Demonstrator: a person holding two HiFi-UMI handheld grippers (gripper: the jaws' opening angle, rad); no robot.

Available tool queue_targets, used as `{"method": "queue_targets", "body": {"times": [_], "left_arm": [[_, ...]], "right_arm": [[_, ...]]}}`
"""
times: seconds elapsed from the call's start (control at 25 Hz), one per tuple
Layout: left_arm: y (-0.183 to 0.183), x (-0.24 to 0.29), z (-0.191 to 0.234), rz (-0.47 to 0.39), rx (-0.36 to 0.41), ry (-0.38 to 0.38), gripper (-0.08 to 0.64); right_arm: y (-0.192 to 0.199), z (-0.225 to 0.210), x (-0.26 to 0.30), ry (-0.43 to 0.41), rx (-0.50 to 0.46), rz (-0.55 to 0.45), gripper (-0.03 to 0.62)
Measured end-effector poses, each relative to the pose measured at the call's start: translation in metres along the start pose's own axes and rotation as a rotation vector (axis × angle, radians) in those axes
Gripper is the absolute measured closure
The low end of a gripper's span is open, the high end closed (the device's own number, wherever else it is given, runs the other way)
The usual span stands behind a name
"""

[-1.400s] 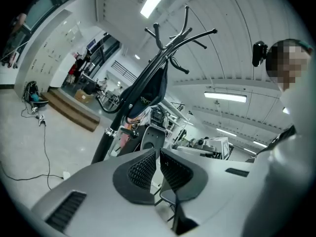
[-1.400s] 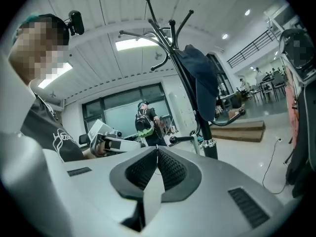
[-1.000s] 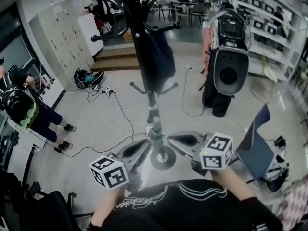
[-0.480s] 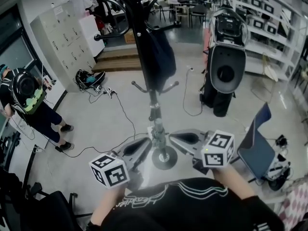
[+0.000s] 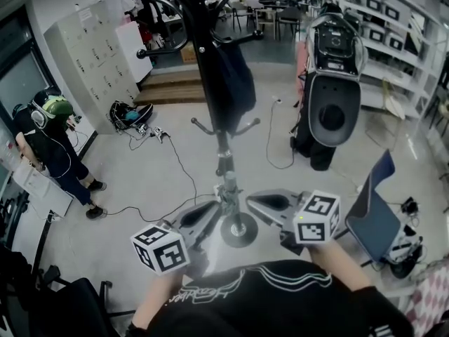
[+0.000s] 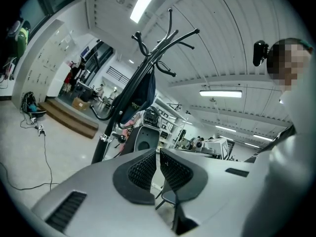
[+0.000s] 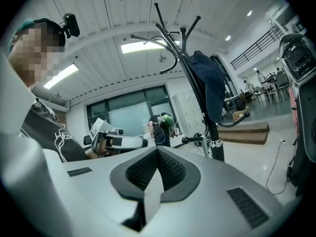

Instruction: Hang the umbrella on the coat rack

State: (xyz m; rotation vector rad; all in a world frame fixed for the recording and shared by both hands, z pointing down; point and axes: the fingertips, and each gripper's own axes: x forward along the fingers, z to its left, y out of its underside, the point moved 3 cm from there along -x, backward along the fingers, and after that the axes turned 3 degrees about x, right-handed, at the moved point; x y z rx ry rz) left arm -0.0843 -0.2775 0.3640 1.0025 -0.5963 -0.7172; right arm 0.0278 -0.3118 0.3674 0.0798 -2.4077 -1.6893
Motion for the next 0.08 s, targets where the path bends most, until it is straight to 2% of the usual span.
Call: {"method": "queue_targets", "body": {"times": [0.08], "left_arm": [[0.0032,0.0010,-0.0009,0.001,-0.002,-0.003,0.540]], "right_arm": [[0.0030,-0.0005,-0.0020,0.000,0.002,0.001,0.581]]}}
